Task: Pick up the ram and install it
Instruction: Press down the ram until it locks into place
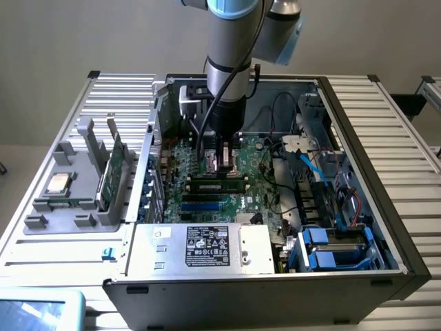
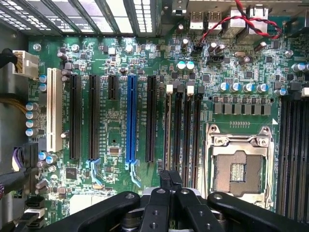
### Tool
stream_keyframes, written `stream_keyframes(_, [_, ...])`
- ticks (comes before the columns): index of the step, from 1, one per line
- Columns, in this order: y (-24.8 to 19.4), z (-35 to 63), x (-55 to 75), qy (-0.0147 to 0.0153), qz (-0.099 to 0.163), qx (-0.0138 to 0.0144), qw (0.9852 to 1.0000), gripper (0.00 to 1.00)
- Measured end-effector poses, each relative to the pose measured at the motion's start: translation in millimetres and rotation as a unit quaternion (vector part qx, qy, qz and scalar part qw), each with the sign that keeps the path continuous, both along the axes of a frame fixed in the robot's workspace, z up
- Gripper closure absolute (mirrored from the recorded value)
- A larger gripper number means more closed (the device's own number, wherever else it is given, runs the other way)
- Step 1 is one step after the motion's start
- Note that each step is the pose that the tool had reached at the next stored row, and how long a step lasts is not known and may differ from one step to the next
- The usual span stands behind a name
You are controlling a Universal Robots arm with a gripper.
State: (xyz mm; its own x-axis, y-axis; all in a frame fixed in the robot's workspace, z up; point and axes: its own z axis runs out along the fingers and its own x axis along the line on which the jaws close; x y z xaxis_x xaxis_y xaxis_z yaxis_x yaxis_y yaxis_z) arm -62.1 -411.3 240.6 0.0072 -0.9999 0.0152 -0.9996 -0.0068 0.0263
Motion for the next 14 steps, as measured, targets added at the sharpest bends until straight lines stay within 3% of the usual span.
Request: stream_keyframes(14, [0.1, -7.2, -2.5, 0.0, 0.0, -0.0001, 1.0, 0.91])
